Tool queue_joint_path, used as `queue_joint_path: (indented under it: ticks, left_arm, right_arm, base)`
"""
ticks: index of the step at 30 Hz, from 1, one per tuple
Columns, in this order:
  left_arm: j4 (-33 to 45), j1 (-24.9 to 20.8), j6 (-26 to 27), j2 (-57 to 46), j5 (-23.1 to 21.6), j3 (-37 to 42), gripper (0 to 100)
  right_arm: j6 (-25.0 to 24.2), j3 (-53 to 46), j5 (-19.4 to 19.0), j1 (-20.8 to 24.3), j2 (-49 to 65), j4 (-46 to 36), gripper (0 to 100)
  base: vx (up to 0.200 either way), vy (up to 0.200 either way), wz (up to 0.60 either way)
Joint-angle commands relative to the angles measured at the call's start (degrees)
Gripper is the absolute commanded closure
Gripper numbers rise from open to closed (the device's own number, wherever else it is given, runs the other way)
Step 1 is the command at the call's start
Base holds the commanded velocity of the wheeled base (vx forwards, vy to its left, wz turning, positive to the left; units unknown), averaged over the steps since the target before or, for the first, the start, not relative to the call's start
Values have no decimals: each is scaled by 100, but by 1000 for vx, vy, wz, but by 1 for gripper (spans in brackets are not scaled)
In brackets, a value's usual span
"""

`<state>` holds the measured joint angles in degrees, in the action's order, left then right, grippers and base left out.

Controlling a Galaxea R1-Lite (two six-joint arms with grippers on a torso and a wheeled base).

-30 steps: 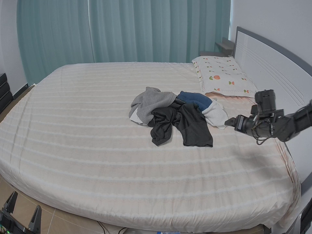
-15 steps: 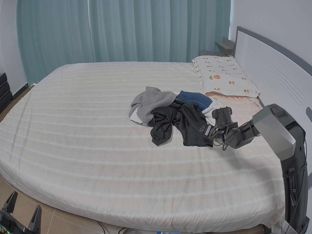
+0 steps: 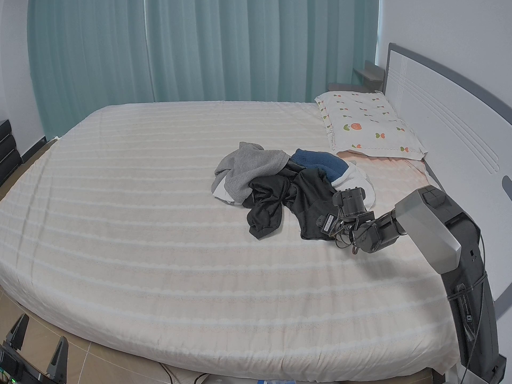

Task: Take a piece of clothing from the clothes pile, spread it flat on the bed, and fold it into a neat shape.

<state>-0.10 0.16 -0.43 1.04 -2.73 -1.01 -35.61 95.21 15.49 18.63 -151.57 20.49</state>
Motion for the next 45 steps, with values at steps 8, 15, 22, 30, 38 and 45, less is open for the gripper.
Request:
queue_joint_path:
  ticks: [8, 15, 22, 30, 38, 45]
  left_arm:
    - [-8, 2, -1, -104, 1, 101, 0]
    - [1, 2, -1, -104, 1, 101, 0]
    - [1, 2, -1, -104, 1, 101, 0]
    - [1, 2, -1, -104, 1, 101, 0]
    - [1, 2, -1, -104, 1, 101, 0]
    - [1, 2, -1, -104, 1, 101, 0]
  right_arm:
    - [10, 297, 50, 71, -251, -19, 100]
    - [-16, 86, 50, 211, -119, 7, 100]
    - [-930, -1382, -266, 387, 1446, 69, 100]
    - [-1554, -4467, -1804, 493, 4117, 834, 100]
    - [-1906, -6919, -2762, 704, 6420, 2591, 100]
    - [-1765, -7007, -2789, 976, 7202, 2539, 100]
  base:
    - [0, 0, 0]
    - [0, 0, 0]
    - [0, 0, 0]
    - [0, 0, 0]
    - [0, 0, 0]
    - [0, 0, 0]
